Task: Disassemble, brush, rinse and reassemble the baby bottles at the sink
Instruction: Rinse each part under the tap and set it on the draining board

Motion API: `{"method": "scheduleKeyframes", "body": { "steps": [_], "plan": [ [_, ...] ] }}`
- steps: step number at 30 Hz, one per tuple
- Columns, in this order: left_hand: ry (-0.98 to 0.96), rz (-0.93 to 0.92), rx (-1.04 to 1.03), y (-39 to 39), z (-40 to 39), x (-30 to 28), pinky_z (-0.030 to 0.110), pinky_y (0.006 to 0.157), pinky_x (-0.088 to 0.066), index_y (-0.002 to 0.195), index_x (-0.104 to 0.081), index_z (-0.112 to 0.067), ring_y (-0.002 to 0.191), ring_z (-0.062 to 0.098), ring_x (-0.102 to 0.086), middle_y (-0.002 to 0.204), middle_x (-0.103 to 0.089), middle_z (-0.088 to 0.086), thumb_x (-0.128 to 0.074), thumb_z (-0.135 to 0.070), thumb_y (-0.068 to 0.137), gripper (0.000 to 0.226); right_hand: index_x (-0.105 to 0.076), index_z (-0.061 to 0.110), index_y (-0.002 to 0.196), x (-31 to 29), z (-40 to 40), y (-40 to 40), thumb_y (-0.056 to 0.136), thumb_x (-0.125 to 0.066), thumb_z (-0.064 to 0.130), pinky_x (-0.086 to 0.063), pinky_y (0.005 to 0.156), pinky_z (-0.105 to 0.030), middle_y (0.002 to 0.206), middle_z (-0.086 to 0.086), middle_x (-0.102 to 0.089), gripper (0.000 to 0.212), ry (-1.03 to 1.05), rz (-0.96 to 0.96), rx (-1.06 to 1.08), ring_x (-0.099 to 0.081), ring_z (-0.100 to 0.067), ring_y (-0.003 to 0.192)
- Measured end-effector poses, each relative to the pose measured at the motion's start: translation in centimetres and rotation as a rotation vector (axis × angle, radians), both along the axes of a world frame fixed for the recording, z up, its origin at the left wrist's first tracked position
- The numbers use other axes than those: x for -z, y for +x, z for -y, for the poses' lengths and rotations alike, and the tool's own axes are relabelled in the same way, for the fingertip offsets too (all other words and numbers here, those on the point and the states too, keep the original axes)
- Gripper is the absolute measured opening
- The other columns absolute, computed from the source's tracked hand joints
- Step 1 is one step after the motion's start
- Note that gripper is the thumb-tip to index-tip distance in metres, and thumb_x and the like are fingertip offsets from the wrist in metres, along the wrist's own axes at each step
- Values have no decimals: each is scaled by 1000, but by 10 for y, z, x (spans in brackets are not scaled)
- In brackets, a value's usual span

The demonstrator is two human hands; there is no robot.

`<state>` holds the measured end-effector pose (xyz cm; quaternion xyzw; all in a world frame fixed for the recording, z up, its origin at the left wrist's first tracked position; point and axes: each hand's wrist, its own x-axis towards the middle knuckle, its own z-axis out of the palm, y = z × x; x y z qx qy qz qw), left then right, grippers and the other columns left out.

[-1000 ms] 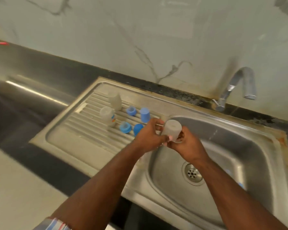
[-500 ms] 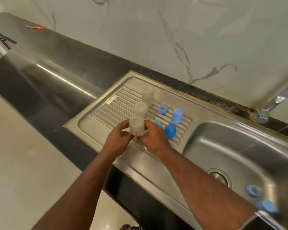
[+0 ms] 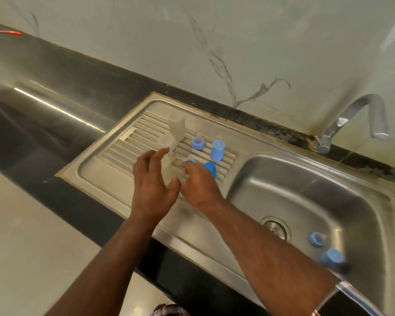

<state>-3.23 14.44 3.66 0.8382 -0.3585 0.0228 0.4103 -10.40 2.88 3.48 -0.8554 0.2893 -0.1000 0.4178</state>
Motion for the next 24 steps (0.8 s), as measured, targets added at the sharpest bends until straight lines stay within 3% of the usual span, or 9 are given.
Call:
{"method": "scheduleKeyframes", "body": {
  "steps": [4, 11, 13, 15, 18, 21, 24],
  "plan": [
    [-9, 23, 92, -43, 33, 9, 41, 115, -36, 145, -50, -15, 136, 23, -38, 144, -45, 7, -73, -6, 84, 66, -53, 6, 132, 4, 19, -35, 95, -51, 7, -45, 96, -35, 128, -13, -56, 37, -178, -42, 4, -54, -28, 116],
    [116, -59, 347, -117, 98, 30, 39, 109, -42, 142, -54, -15, 127, 25, -50, 140, -54, 9, -67, -11, 87, 57, -64, 20, 115, 27, 72, -139, 91, -57, 23, -52, 87, -39, 113, -2, -64, 25, -315, -220, 193, -61, -25, 106],
    [244, -67, 453, -148, 124, 41, 41, 110, -42, 143, -54, -18, 128, 28, -52, 141, -55, 7, -67, -14, 88, 56, -63, 22, 119, 34, 95, -187, 89, -60, 23, -51, 91, -36, 122, -3, -63, 30, -251, -385, 264, -60, -25, 113],
    [427, -72, 584, -178, 152, 58, 39, 114, -38, 146, -51, -22, 133, 27, -50, 146, -53, 4, -64, -20, 93, 55, -62, 22, 122, 41, 120, -237, 89, -60, 21, -51, 94, -37, 127, -5, -61, 33, -251, -684, 314, -57, -28, 119],
    [697, -77, 753, -220, 191, 86, 41, 113, -41, 151, -43, -28, 138, 26, -45, 153, -46, 1, -55, -19, 95, 58, -62, 19, 122, 57, 144, -298, 88, -59, 18, -51, 93, -37, 128, -8, -58, 34, -165, -1000, 328, -58, -31, 119],
    [856, -29, 864, -255, 220, 115, 42, 111, -42, 155, -36, -26, 139, 30, -44, 157, -40, 4, -53, -17, 97, 61, -59, 17, 128, 75, 157, -323, 90, -62, 26, -50, 97, -34, 132, -12, -60, 38, -106, -1124, 212, -60, -31, 120],
    [897, -15, 920, -277, 239, 144, 43, 110, -44, 156, -34, -24, 136, 30, -47, 157, -39, 4, -58, -15, 96, 65, -51, 7, 140, 92, 169, -329, 103, -44, 41, -42, 107, -38, 143, -17, -53, 51, -114, -1139, 132, -51, -34, 131]
  ]
}}
